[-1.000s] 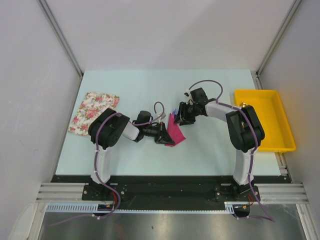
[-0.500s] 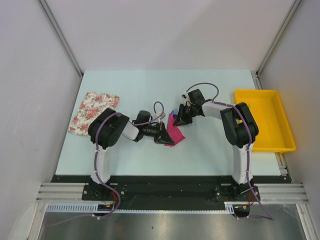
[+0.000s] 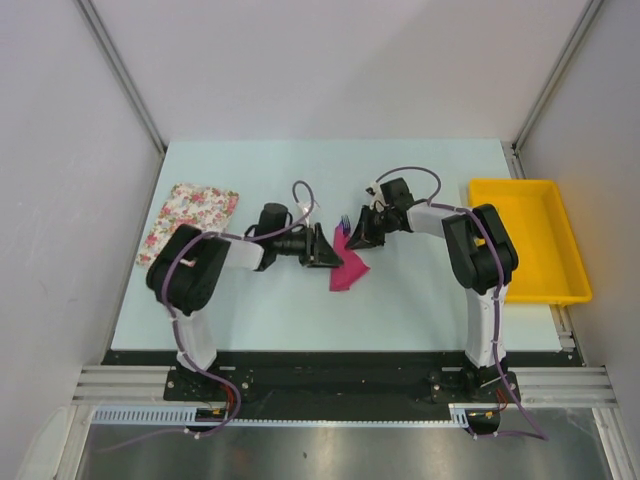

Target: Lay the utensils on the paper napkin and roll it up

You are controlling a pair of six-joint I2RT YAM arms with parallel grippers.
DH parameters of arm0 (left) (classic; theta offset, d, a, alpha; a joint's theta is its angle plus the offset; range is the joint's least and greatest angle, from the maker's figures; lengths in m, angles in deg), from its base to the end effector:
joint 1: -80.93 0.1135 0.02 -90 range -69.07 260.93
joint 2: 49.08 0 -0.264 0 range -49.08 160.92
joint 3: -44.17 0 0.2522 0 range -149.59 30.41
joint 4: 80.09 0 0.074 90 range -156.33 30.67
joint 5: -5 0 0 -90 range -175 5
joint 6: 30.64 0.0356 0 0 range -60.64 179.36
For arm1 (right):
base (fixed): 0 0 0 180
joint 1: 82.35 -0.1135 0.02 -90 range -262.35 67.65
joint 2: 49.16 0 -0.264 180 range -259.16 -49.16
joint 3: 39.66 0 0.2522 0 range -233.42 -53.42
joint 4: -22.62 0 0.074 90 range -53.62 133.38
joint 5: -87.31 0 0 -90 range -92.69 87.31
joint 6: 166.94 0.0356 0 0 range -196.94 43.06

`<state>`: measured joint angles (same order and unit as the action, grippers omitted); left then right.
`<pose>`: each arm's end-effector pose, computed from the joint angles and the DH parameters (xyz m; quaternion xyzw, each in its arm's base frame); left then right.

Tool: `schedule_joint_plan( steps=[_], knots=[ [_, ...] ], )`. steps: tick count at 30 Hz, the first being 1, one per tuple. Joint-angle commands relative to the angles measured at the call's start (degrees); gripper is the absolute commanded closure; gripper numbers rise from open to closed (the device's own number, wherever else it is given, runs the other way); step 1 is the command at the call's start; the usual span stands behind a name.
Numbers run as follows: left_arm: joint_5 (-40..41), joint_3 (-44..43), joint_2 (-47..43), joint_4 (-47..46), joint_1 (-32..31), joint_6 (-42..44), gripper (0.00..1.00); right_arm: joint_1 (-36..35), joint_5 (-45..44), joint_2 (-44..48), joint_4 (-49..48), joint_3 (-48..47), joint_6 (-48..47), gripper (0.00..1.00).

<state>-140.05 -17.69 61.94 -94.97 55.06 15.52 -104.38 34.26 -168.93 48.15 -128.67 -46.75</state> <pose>0.3090 -0.1823 0.1160 0.0909 0.8081 -0.5721 0.1066 0.3856 0.1791 0.1284 -0.0271 0.9120 0.3934 0.1135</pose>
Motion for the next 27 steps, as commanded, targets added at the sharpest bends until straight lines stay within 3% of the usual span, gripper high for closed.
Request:
schedule_joint_plan(
  steps=[1,4,12,18,21,25,27],
  knots=[
    [4.68,-2.7,-12.38,9.02,5.11,10.68,0.41,-0.48,2.69,4.01,-5.87,-0.7,1.36,1.0],
    [7.67,-4.37,-16.35,14.57,8.27,16.3,0.22,-0.65,2.95,5.5,-6.67,-0.78,1.97,1.0],
    [16.02,-8.06,-25.06,23.97,12.86,26.16,0.05,-1.27,3.22,9.98,-7.73,-0.78,0.31,1.0],
    [21.03,-8.42,-29.18,27.77,13.74,30.47,0.01,-1.36,4.88,12.1,-6.94,-1.22,-1.63,1.0],
    [21.21,-5.88,-31.91,23.75,14.7,29.51,0.0,-1.36,6.72,14.12,-7.37,-1.22,-1.98,1.0],
    [16.82,-0.78,-40.5,14.51,15.67,30.3,0.0,-1.27,10.06,17.45,-9.22,-1.57,-2.25,1.0],
    [14.01,-0.42,-42.2,14.31,16.02,31.34,0.0,-1.36,12.52,19.3,-9.57,-2.45,-2.33,1.0]
  ],
)
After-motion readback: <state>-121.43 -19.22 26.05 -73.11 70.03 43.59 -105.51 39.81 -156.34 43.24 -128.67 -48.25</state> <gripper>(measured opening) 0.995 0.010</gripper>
